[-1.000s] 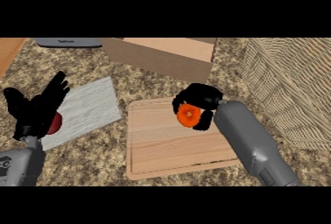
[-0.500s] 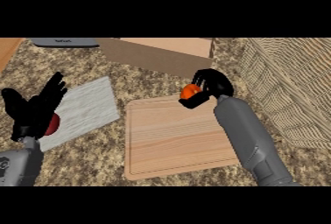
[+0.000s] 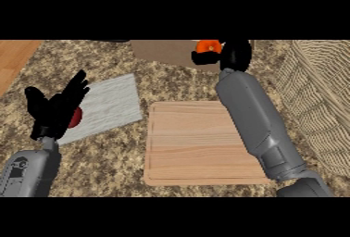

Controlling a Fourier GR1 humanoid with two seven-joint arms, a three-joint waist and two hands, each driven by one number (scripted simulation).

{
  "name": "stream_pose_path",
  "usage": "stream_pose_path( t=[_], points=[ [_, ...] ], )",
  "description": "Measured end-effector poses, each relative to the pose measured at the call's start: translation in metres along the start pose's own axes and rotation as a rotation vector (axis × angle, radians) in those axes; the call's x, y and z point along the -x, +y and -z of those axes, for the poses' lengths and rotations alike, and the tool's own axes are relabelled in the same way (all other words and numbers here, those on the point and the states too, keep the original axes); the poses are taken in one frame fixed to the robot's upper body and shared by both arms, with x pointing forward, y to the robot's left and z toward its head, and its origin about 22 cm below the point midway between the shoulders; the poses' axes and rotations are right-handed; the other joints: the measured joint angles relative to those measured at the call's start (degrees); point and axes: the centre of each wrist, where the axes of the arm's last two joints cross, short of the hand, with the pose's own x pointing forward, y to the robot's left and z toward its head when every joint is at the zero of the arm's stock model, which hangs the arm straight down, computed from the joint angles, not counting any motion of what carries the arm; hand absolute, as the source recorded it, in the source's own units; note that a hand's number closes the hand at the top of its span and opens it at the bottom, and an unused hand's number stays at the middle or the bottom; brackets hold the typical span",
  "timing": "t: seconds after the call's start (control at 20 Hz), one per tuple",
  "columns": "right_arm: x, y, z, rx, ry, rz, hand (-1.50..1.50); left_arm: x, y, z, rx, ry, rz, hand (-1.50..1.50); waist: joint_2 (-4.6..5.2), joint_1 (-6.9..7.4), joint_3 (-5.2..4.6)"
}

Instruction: Pick the squash from the cutting board and place it in the basket

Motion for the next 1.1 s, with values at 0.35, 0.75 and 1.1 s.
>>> stream_pose_path(
  t=[0.35,0.75,1.1],
  points=[
    [-0.074,-0.005,-0.014,0.259,-0.021,0.018,1.5,-0.003,-0.005,0.005,0.007,-0.003,0.01,0.0,-0.1,0.31,-0.24],
    [-0.134,-0.018,-0.026,0.414,-0.054,-0.099,1.5,0.005,0.003,0.0,-0.033,0.012,0.007,0.0,-0.34,-2.18,-0.17],
    [-0.157,-0.052,-0.009,0.545,-0.04,-0.132,1.5,0.011,0.007,-0.004,-0.057,0.01,-0.003,0.0,-0.11,-3.29,-0.09]
  ],
)
